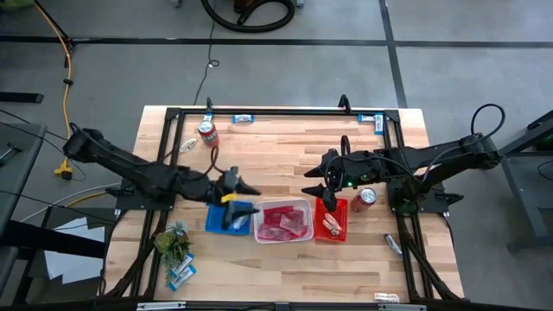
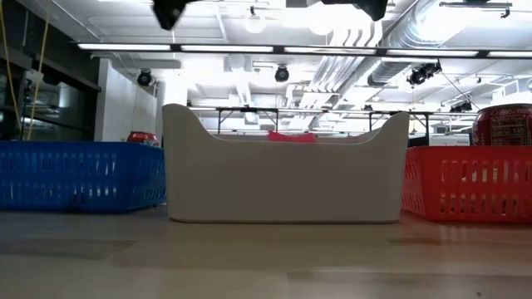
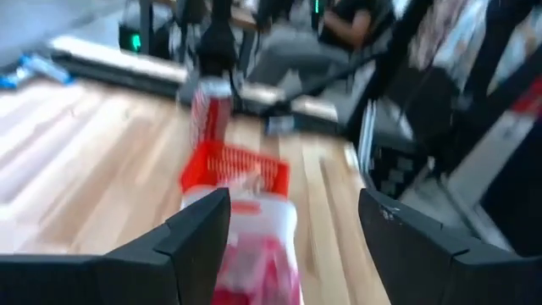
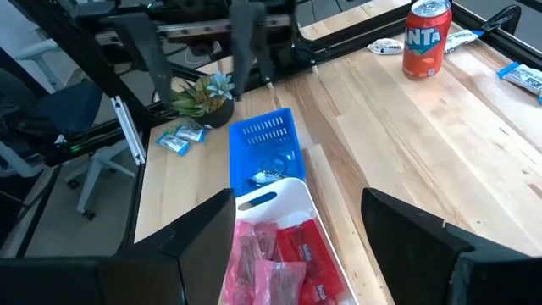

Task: Sort candy
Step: Put the white chocolate into the blue bin

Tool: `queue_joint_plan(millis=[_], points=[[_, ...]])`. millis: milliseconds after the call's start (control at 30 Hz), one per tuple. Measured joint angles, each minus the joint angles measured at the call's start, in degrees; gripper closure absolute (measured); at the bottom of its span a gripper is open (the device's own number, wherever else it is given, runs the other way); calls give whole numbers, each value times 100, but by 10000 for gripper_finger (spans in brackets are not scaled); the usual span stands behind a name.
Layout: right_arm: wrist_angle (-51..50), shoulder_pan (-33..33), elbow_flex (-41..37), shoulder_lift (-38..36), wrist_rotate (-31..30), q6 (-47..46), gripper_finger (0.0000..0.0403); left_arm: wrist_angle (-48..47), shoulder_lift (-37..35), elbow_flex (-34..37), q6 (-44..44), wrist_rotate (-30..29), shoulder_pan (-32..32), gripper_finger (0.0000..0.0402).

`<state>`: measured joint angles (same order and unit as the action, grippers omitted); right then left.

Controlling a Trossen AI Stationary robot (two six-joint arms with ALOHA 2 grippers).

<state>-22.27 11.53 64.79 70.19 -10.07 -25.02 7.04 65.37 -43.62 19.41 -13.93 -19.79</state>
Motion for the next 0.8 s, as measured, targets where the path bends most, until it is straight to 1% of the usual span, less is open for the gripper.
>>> queue_joint_plan(millis=[100,200,300,400,500,567,633,700,800], points=[[-30,0,0,0,0,2,151,-1115,-15,-383,44,-171,-357,153],[-68,0,0,0,0,63,151,-2076,191,-897,176,-312,-657,153],[-108,0,0,0,0,109,151,-3338,513,-1544,723,-295,-924,153],[-167,-2,0,0,0,179,151,-4964,982,-2261,1617,-99,-1220,153],[-266,-1,0,0,-1,281,151,-6407,1594,-2808,2861,344,-1528,153],[-351,-2,0,0,-2,353,151,-6965,2021,-3040,3538,836,-1735,153],[-445,-2,0,0,-2,448,151,-7243,2441,-3156,4137,1378,-1978,153],[-558,-1,0,0,-2,487,151,-7257,2854,-3230,4744,1952,-2241,153],[-695,0,0,0,-1,592,151,-7245,3410,-3338,5649,2647,-2654,153]])
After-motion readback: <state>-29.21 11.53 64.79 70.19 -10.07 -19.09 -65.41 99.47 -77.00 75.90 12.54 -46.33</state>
